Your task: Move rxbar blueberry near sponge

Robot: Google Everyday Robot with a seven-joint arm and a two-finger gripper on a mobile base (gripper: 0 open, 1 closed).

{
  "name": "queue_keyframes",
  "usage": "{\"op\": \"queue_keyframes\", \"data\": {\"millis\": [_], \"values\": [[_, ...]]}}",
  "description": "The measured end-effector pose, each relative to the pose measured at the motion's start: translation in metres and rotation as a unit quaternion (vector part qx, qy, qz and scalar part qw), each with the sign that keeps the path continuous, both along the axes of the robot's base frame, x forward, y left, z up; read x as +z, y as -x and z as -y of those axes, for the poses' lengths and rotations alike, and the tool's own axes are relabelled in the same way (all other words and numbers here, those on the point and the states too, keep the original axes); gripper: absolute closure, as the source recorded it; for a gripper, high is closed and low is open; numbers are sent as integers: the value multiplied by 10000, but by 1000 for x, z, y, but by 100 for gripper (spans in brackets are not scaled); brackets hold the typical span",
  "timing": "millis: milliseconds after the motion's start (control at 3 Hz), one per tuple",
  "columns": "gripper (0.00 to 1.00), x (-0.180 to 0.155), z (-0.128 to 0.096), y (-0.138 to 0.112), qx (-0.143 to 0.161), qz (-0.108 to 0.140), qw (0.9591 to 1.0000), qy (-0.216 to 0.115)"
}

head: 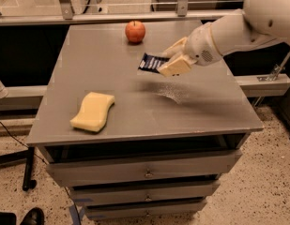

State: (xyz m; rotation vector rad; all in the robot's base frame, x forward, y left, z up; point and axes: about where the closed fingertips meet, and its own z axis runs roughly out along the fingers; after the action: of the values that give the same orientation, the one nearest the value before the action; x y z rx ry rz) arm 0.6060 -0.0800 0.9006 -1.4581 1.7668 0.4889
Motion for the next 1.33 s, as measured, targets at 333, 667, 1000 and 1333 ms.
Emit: {"op": "queue_keyframes", "data": {"millis": [333,667,1000,1333], "values": [[100,-17,-31,0,448,13,9988,179],[100,-33,-53,4,795,-6,9963,312],[100,-44,-68,11,1041,-38,9939,366],[83,-52,-79,21,1263,-108,9912,377]]}}
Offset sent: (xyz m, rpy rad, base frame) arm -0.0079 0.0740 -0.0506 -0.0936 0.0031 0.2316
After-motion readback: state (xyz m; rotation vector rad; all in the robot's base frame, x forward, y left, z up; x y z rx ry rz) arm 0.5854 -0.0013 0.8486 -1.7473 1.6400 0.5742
